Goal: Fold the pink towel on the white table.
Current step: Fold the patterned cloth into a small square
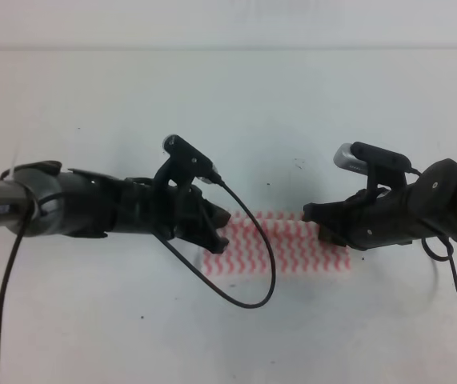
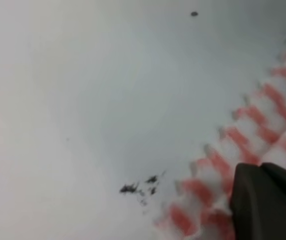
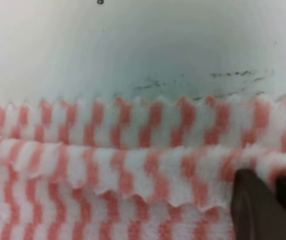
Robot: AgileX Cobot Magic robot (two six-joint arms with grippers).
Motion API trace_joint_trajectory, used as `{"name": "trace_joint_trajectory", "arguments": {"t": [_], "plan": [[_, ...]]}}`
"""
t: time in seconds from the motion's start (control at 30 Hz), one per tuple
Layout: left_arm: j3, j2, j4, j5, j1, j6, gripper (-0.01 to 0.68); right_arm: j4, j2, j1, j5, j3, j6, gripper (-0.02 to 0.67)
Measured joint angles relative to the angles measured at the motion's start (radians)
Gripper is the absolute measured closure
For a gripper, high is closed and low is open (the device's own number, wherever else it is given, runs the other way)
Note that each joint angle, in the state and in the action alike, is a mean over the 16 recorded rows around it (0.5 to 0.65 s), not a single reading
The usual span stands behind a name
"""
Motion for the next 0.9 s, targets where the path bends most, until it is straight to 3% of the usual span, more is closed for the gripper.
{"name": "trace_joint_trajectory", "arguments": {"t": [0.4,0.9], "plan": [[0.000,-0.024,-0.002,0.175,-0.052,0.074,0.677,0.001,0.000,0.000,0.000,0.000,0.000,0.666],[-0.007,0.048,-0.140,0.034,-0.174,0.284,0.677,0.004,0.000,0.000,0.001,0.000,0.000,0.666]]}}
